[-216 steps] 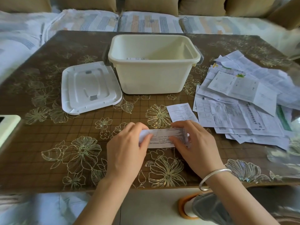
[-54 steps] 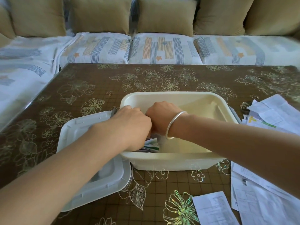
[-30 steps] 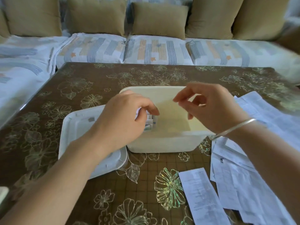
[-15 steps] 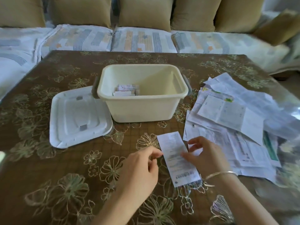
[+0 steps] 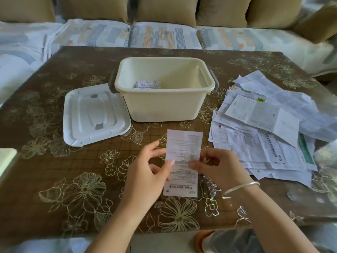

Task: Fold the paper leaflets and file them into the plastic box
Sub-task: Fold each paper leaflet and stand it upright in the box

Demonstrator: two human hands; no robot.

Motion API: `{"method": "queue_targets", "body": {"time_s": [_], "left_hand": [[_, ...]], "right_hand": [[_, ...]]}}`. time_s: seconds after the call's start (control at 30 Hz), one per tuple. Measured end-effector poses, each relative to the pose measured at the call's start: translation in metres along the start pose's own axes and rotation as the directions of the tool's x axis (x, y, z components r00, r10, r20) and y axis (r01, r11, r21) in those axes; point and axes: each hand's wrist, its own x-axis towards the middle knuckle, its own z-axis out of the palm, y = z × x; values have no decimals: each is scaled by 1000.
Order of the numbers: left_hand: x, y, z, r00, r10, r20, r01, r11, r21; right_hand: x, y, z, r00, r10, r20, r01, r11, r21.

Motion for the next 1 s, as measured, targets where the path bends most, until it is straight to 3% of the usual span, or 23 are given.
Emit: {"method": "queue_targets", "body": {"time_s": [0.07,0.13,0.23,0.3,0.4,0.5,0.73,1.0], "left_hand": [[1,6,-8,998,47,-46,-53,991,-127],[-1,14,-15,980,174,-99,-187,971,-147],[-3,20,-22,927,347,-141,-364,923,-127],[-7,12,-23,894,429,-130,-431,902,9],[-16,-17,-18,917,397,-34,-385,905,182],[-25,-39,-11,944,329,-30,-309,912,271],[-23,-44,-3,934,330,-138,-248,875,416],[-25,-43,9,938,283,-202,-135,831,540]], "right_hand": [[-3,-6,2,989,-136,-49,140,988,66],[-6,-13,2,941,-299,-156,313,947,75],[-12,-20,-1,823,-511,-250,502,859,-102],[-14,-11,-1,778,-590,-217,535,803,-263],[-18,15,8,798,-594,-100,494,740,-457],[-23,34,19,822,-569,-40,472,718,-512],[-19,40,29,850,-505,-154,378,786,-489],[-14,36,44,886,-363,-290,167,832,-529]]}}
